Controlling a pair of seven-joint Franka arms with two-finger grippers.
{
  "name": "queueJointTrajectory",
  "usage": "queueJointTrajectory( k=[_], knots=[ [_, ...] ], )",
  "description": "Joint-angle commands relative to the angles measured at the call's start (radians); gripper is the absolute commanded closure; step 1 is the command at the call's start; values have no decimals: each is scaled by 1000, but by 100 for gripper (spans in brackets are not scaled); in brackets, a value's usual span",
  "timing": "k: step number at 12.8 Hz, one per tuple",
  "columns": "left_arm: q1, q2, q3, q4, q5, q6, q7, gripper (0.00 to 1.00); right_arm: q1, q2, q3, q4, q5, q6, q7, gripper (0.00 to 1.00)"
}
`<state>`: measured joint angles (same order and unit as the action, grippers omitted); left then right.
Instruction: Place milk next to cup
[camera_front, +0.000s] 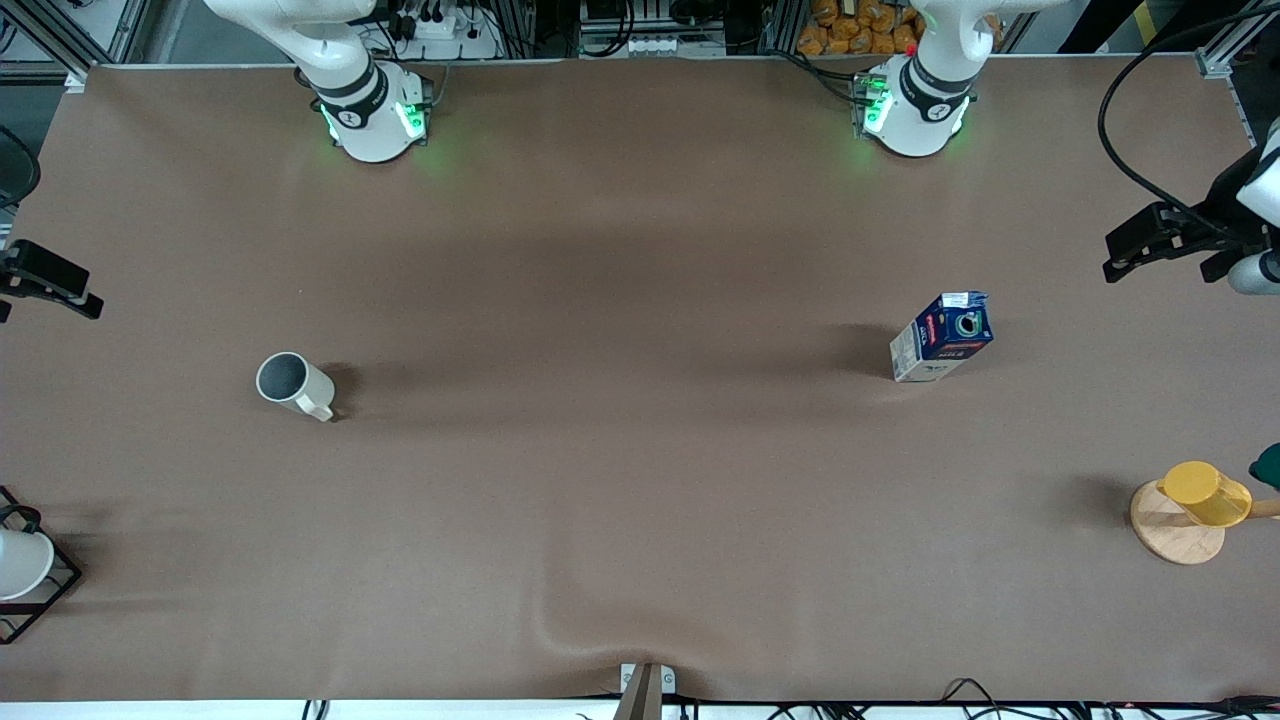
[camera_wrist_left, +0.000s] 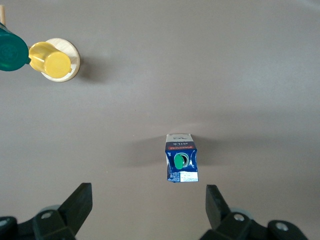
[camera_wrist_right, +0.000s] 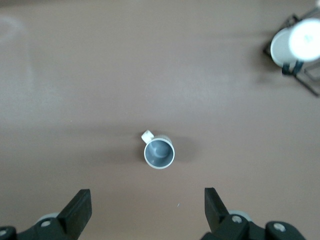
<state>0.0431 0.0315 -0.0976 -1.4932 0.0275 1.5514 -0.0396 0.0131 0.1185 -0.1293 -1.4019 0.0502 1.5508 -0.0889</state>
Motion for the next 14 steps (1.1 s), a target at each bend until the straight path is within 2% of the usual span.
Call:
queueJointTrajectory(
  k=[1, 4, 6, 7, 10, 12, 14],
  knots=[
    [-12, -21, 12, -9, -8, -23, 15, 0, 7, -6, -7, 1, -7, -41, 90, 0],
    [-3, -2, 10, 40, -6, -51, 12, 0, 8, -3, -7, 1, -7, -55, 119, 0],
    [-6, 2, 6, 19, -9, -65, 6, 0, 22, 16, -7, -23, -12, -48, 109, 0],
    [-9, 2, -4, 2, -9, -82, -12, 0, 36, 18, -7, -69, -15, -25, 109, 0],
    [-5, 2, -25, -89, -47, -47, -82, 0, 62, -5, -6, -346, -18, 251, 118, 0],
    [-6, -24, -30, -213, -46, 69, -85, 0, 88, 1, -6, -480, -20, 374, 116, 0],
    [0, -27, -31, -307, -47, 169, -85, 0, 117, 10, -4, -625, -82, 564, 69, 0]
  ],
)
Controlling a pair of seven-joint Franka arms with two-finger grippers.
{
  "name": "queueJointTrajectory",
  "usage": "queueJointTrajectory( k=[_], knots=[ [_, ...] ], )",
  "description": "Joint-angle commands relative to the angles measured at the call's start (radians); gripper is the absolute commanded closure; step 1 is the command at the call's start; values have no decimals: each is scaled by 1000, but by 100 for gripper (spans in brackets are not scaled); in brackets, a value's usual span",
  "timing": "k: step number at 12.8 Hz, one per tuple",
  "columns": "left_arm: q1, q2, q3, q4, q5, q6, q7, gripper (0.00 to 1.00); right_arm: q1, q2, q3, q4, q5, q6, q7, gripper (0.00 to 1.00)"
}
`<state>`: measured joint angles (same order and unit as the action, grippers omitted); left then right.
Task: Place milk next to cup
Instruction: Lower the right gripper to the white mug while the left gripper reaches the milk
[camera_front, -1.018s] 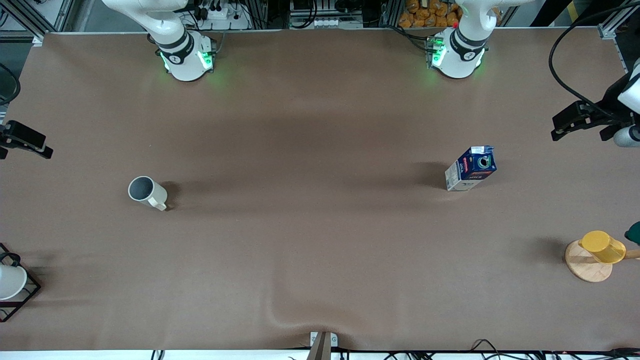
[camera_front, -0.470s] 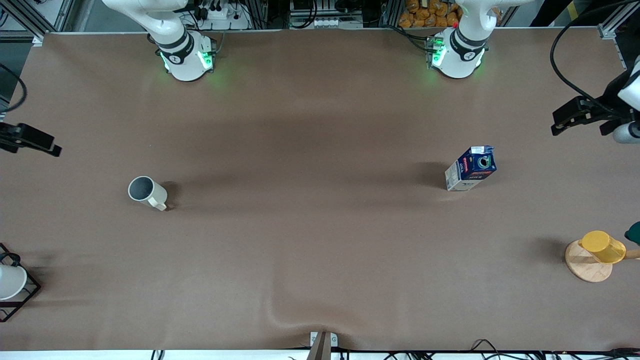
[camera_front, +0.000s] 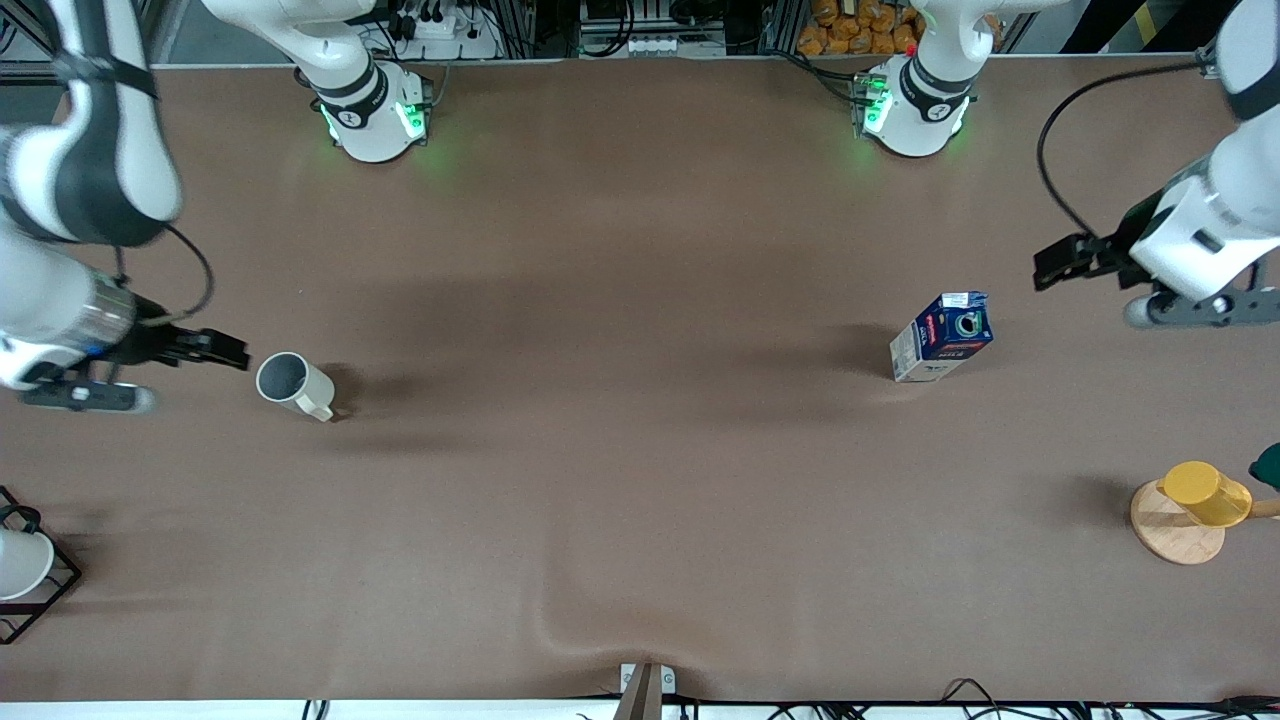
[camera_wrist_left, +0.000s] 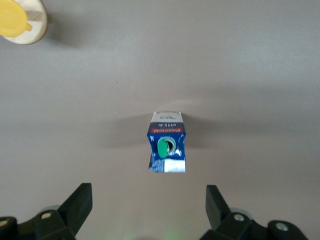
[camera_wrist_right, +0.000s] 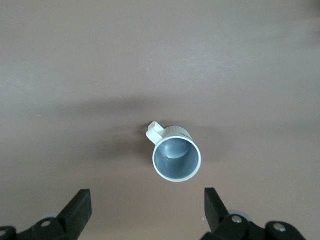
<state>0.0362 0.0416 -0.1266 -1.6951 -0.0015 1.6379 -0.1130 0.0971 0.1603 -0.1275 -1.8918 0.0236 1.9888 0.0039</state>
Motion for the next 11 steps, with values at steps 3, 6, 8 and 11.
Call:
queueJointTrajectory(
  k=[3, 6, 8, 11],
  knots=[
    [7, -34, -4, -224, -18, 227, -11, 0, 47, -2, -6, -265, -67, 324, -47, 0],
    [1, -12, -5, -279, -18, 279, -13, 0, 56, 74, -6, -300, -71, 378, -135, 0],
    [1, -11, -5, -323, -18, 313, -13, 0, 52, 125, -6, -328, -71, 462, -143, 6],
    [-1, -9, -5, -376, -18, 371, -13, 0, 52, 151, -6, -332, -71, 464, -143, 69]
  ],
)
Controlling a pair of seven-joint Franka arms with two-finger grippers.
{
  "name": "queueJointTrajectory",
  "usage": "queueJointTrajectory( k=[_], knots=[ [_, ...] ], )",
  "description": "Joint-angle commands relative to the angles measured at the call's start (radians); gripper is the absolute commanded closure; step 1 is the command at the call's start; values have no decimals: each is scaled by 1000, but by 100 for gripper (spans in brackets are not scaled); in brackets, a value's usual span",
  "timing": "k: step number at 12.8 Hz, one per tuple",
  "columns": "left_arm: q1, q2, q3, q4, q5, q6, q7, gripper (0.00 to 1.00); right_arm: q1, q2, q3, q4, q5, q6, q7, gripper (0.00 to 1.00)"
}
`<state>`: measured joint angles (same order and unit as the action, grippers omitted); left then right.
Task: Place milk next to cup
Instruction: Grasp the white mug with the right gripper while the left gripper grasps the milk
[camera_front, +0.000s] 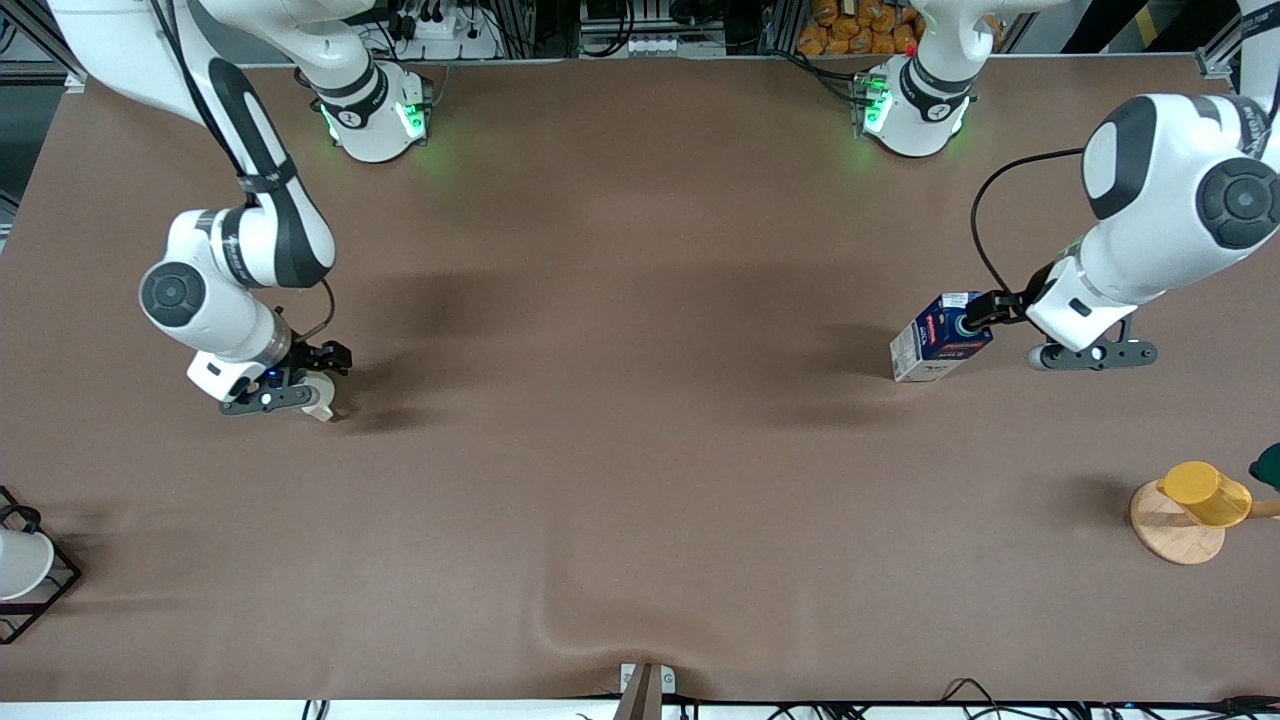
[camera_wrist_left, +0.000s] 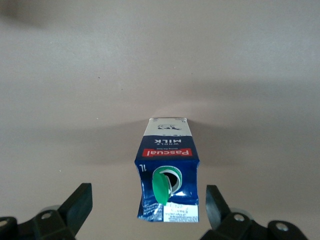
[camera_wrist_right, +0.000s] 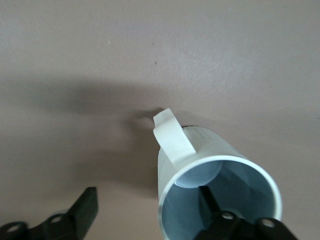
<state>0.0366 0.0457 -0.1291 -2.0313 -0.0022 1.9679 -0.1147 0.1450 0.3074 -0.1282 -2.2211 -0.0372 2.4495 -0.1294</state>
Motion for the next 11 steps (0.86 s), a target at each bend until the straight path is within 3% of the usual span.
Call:
queueJointTrajectory(
  k=[1, 7, 11],
  knots=[
    [-1, -13, -4, -47, -18, 55, -11, 0, 5, 2, -5, -2, -10, -1, -10, 100],
    [-1, 14, -21, -99, -28, 137, -16, 0, 18, -14, -5, 12, -9, -24, -7, 100],
    [-3, 36, -24, -115, -28, 147, -16, 0, 123, -54, 90, 81, 14, -168, 144, 100]
  ],
)
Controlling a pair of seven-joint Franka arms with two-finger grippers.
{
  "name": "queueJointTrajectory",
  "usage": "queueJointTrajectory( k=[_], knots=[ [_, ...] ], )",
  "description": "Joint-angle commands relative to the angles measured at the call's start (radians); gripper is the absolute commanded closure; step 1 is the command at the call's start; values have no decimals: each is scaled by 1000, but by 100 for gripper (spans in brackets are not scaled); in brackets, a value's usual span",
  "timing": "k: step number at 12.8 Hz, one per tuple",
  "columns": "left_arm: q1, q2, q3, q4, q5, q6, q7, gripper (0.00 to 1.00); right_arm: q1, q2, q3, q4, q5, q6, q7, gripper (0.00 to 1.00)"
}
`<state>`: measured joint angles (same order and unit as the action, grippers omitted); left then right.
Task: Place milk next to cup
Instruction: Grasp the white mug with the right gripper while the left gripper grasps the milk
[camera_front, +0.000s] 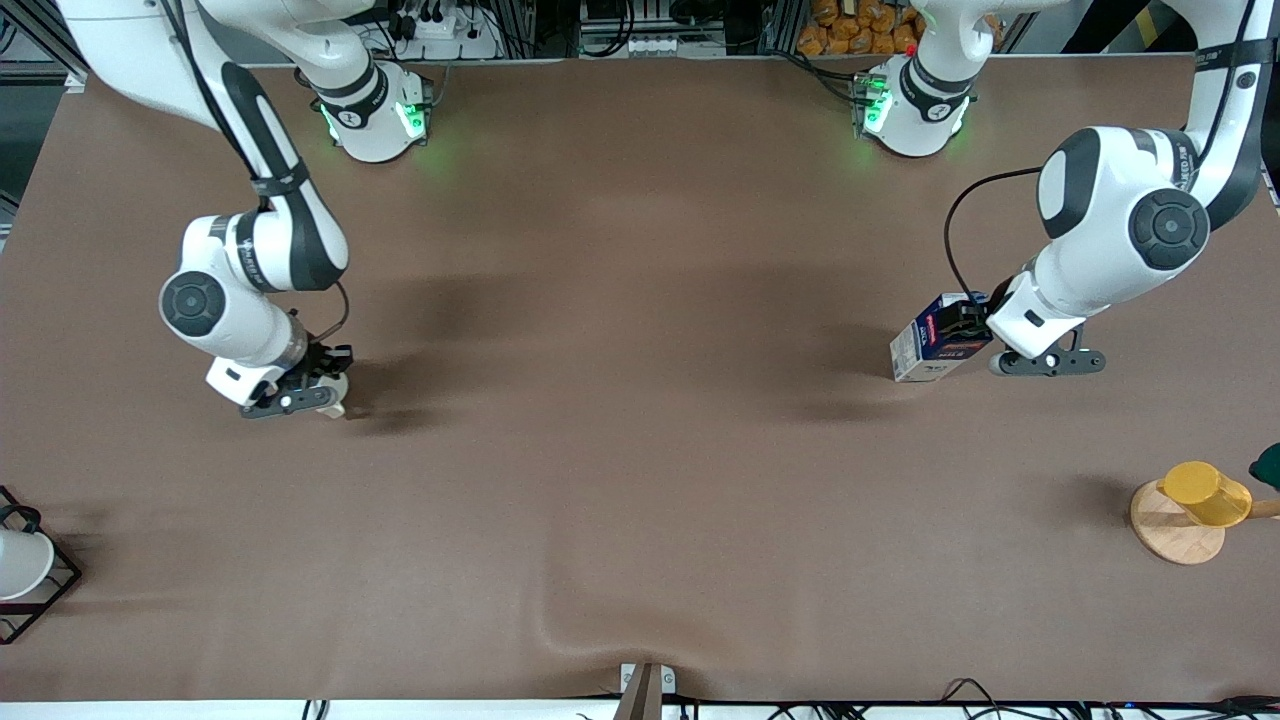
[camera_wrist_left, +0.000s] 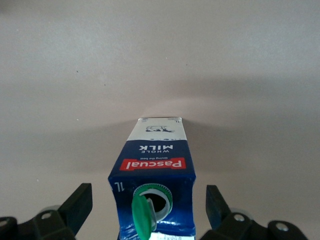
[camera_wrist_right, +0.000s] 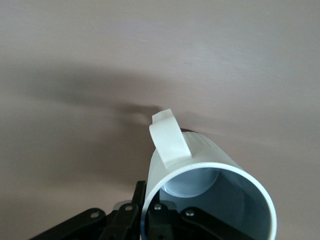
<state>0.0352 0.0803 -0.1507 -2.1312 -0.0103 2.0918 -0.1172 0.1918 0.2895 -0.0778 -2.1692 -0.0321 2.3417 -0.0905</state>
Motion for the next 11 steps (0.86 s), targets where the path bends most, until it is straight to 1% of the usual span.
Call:
queueJointTrajectory(
  k=[1, 2, 3, 5, 6, 8, 11],
  knots=[
    [0, 1, -3, -16, -20, 25, -13, 0, 127, -29, 56, 47, 11, -56, 186, 100],
    [-1, 1, -3, -19, -20, 24, -13, 0, 193, -21, 64, 77, 12, -56, 283, 100],
    [0, 1, -3, -29, -20, 24, -13, 0, 271, -12, 64, 97, 38, -56, 370, 100],
    [0, 3, -3, -33, -20, 24, -13, 0, 391, -19, 64, 89, 168, -56, 414, 100],
    [0, 4, -3, -35, -20, 24, -13, 0, 472, -15, 62, 88, 207, -48, 452, 100],
    [0, 10, -3, -35, -20, 24, -13, 0, 575, 5, 62, 89, 212, 16, 559, 100],
    [0, 15, -3, -35, -20, 19, -19, 0, 667, 46, 64, 89, 215, 53, 578, 100]
  ],
)
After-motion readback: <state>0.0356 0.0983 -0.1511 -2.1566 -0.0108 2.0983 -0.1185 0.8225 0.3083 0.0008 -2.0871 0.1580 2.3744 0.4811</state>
